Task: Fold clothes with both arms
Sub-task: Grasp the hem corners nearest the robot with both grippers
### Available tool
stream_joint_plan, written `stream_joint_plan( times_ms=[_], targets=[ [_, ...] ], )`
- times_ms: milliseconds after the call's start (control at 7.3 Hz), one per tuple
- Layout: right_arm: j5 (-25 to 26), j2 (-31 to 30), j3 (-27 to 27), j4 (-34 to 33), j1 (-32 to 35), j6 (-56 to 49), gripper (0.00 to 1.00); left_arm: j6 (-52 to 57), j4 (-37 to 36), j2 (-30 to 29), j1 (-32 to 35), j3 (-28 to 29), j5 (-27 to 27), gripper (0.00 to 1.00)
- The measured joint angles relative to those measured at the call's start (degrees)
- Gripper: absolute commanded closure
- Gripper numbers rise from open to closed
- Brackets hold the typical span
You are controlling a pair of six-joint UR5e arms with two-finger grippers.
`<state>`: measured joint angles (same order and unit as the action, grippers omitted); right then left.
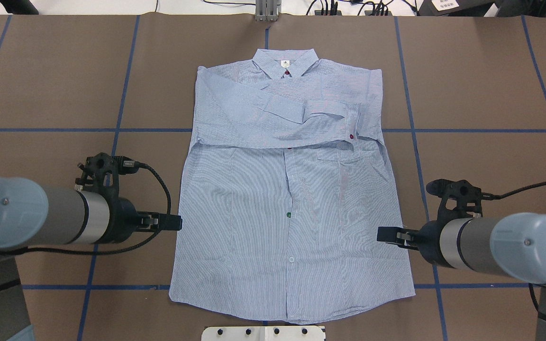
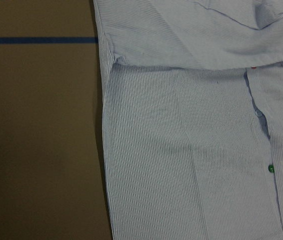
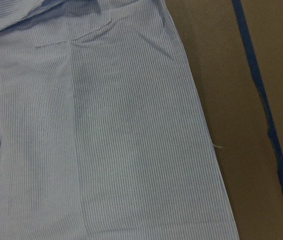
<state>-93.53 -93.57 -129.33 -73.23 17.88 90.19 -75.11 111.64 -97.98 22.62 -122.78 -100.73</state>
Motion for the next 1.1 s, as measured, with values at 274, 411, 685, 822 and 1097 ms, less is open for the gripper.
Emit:
stream_joint_plan(
  times_ms=[274, 411, 685, 822, 1097],
  targets=[
    [2.4, -0.4, -0.6, 0.0, -2.7, 1.6, 0.00, -5.1, 2.2, 1.7, -5.5, 1.0, 3.7, 0.06],
    [2.6, -0.4, -0.8, 0.0, -3.0, 1.8, 0.00, -6.0, 2.8, 1.9, -7.0, 2.1, 4.4, 0.11],
    [2.7, -0.6, -1.0, 0.0, -3.2, 1.8, 0.00, -6.3, 3.2, 1.7, -8.7, 4.3, 4.7, 0.15],
    [2.7, -0.6, -1.1, 0.0, -3.2, 1.8, 0.00, -6.4, 3.3, 1.5, -9.4, 4.9, 4.7, 0.21],
    [2.7, -0.6, -1.2, 0.0, -3.2, 1.8, 0.00, -6.5, 3.5, 1.3, -10.7, 5.7, 4.6, 0.27]
  ],
)
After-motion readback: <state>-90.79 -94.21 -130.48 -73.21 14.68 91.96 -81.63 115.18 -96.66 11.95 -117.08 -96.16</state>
